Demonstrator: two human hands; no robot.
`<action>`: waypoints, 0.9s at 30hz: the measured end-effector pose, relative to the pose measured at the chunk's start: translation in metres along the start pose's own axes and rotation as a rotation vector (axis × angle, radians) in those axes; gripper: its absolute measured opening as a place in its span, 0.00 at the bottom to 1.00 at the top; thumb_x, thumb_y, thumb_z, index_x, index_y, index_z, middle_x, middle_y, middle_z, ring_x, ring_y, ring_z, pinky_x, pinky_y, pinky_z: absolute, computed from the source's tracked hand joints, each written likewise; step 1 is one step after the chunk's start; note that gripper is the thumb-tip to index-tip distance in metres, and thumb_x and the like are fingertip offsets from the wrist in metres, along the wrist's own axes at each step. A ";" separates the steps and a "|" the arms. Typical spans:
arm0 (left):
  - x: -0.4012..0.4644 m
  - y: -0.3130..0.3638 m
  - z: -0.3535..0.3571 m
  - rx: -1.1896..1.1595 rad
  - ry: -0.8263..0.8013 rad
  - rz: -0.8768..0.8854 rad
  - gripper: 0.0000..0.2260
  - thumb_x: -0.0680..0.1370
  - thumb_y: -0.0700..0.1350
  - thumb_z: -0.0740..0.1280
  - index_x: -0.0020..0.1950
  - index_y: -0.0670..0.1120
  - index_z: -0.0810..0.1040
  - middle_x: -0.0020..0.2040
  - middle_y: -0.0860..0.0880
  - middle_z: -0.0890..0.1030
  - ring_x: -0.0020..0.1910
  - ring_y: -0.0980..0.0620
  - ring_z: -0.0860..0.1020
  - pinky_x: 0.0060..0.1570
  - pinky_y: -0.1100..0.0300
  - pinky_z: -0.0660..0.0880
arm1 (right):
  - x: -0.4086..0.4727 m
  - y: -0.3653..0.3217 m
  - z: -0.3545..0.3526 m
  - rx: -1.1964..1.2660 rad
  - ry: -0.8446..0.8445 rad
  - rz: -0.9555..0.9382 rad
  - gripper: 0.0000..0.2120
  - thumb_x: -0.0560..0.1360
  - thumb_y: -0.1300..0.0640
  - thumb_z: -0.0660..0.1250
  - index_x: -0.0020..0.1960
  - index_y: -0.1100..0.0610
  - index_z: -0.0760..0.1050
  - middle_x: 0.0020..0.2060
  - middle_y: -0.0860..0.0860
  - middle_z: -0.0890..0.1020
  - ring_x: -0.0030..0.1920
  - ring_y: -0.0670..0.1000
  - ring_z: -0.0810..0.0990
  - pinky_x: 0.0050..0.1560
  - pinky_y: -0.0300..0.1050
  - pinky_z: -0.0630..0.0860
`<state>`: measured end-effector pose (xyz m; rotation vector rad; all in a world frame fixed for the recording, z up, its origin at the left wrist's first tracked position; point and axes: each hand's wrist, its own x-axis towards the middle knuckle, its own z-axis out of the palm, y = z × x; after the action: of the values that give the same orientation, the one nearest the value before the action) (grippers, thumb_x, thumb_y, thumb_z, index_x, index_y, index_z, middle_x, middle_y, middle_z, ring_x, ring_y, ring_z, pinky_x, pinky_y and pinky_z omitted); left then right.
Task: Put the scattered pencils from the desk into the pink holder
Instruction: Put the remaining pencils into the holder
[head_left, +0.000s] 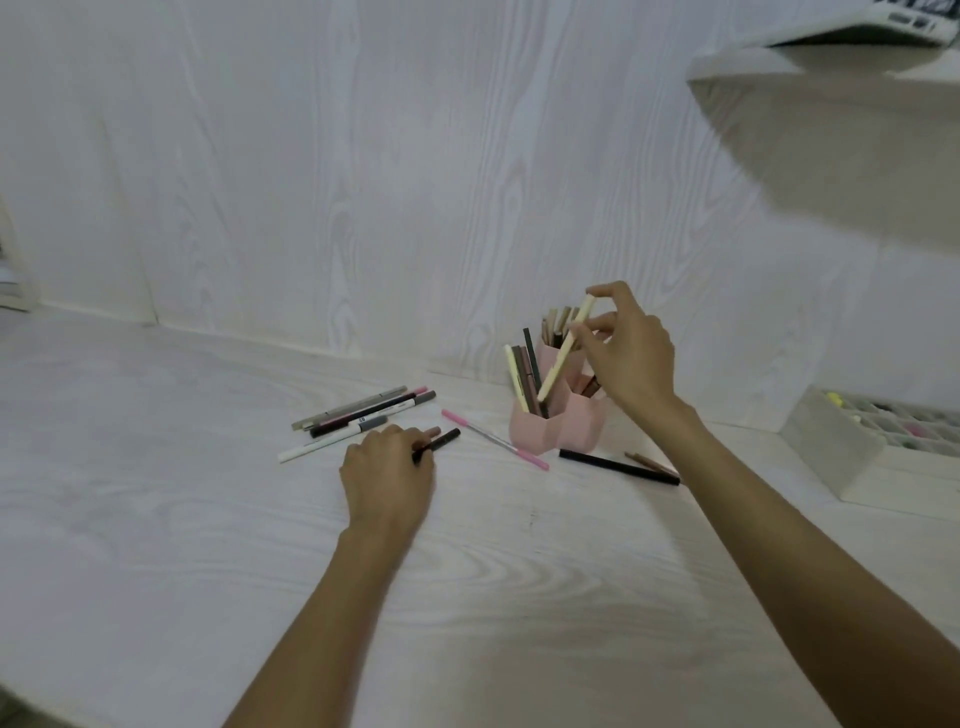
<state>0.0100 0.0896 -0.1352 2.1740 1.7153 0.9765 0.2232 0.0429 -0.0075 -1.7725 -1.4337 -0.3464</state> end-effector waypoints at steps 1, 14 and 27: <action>0.000 0.001 0.001 0.004 -0.005 0.000 0.12 0.76 0.46 0.63 0.55 0.53 0.82 0.47 0.49 0.82 0.49 0.45 0.78 0.47 0.54 0.73 | 0.004 0.003 0.000 -0.043 -0.050 0.009 0.14 0.76 0.55 0.66 0.60 0.52 0.70 0.45 0.49 0.85 0.39 0.47 0.78 0.34 0.39 0.65; 0.002 -0.002 0.005 -0.039 -0.028 -0.035 0.12 0.77 0.48 0.62 0.58 0.55 0.80 0.51 0.51 0.81 0.53 0.45 0.77 0.51 0.52 0.73 | 0.005 -0.001 0.037 -0.457 -0.210 -0.220 0.13 0.77 0.60 0.59 0.55 0.54 0.80 0.46 0.55 0.82 0.53 0.59 0.76 0.51 0.49 0.65; 0.002 -0.002 0.006 -0.078 0.011 -0.043 0.13 0.75 0.47 0.64 0.57 0.55 0.81 0.48 0.51 0.82 0.50 0.45 0.77 0.49 0.53 0.71 | -0.002 0.003 0.049 -0.751 -0.238 -0.418 0.26 0.73 0.62 0.58 0.71 0.57 0.62 0.59 0.59 0.76 0.56 0.59 0.72 0.56 0.51 0.63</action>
<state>0.0118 0.0935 -0.1401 2.0788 1.6915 1.0285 0.2128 0.0770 -0.0408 -2.1187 -2.0247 -1.0289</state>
